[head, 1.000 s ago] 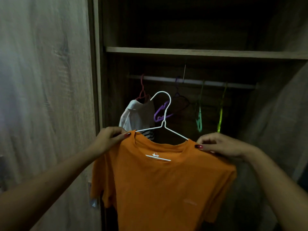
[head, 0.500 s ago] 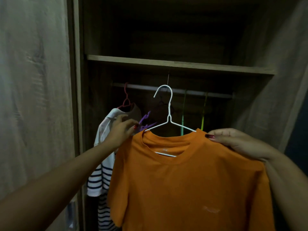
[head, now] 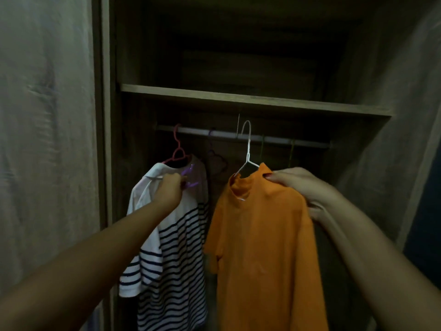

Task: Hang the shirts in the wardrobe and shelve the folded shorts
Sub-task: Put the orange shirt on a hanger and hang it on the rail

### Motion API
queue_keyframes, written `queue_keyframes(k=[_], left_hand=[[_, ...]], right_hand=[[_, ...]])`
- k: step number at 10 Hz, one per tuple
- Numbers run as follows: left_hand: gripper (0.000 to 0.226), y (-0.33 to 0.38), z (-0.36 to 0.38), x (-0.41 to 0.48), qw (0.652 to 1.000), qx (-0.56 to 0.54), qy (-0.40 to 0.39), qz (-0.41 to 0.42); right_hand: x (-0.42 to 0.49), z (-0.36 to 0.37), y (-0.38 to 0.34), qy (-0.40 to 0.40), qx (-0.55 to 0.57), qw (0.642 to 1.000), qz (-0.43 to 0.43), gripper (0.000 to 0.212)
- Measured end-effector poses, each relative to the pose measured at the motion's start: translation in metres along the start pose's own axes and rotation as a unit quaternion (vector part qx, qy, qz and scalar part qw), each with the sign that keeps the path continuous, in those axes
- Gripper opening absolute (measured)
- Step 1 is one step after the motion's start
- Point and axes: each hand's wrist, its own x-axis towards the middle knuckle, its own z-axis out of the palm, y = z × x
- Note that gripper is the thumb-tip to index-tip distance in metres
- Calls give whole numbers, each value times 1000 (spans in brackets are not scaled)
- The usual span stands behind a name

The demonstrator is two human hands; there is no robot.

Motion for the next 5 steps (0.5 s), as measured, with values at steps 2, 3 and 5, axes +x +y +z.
queue_keyframes(k=[2,3,5], left_hand=[[22,-13,-24,-7,1000,-28,-1,4],[27,-23,-26,-10,999,1,-13,44],[36,-26,-29,-19,993,6,-6,113]], right_hand=[[47,66,-22,52,44,998,5,18],[109,92,-2,80,18,996,22,21],[131,115,47,88,-70,993,47,16]])
